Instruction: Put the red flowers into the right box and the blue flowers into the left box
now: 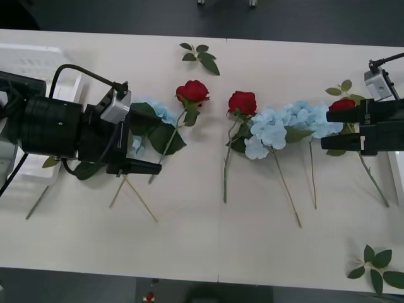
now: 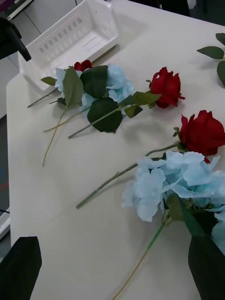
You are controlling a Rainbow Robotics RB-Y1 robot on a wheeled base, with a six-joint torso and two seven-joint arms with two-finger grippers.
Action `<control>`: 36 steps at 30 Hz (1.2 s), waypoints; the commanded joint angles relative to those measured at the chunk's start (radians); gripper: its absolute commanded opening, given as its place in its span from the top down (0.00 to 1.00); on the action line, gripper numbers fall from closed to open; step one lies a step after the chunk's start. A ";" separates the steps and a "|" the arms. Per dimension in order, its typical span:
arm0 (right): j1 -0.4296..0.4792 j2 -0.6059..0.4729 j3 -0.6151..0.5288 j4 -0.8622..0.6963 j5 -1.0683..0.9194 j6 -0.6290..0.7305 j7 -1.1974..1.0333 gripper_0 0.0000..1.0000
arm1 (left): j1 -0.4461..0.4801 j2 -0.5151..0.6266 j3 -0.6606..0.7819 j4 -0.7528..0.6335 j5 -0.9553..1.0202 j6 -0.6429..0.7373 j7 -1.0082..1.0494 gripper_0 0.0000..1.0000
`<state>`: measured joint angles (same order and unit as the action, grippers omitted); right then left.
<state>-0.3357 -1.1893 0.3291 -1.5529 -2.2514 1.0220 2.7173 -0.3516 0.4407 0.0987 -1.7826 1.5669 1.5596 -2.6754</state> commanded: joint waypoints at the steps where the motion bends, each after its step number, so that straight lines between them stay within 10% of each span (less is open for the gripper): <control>1: 0.044 0.059 0.036 0.007 -0.005 0.004 -0.012 0.09 | 0.063 -0.039 -0.022 0.012 0.005 -0.006 -0.030 0.00; 14: -0.019 -0.096 0.018 0.008 -0.134 -0.053 -0.012 0.09 | 0.025 -0.011 0.009 0.029 -0.013 0.002 -0.030 0.00; 20: -0.124 -0.204 0.011 0.008 -0.074 0.012 -0.524 0.09 | 0.008 0.016 0.049 0.028 -0.116 0.005 -0.030 0.00; 28: -0.321 -0.204 -0.002 -0.016 0.428 0.171 -1.355 0.09 | -0.021 0.036 0.098 0.028 -0.321 0.047 -0.030 0.00; 36: -0.376 -0.088 0.011 -0.032 0.888 0.388 -1.636 0.09 | -0.055 0.069 0.124 0.028 -0.524 0.152 0.071 0.00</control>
<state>-0.7033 -1.3070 0.3374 -1.5823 -1.4312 1.3912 1.1603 -0.3689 0.4661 0.2097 -1.7425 1.0881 1.6799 -2.6751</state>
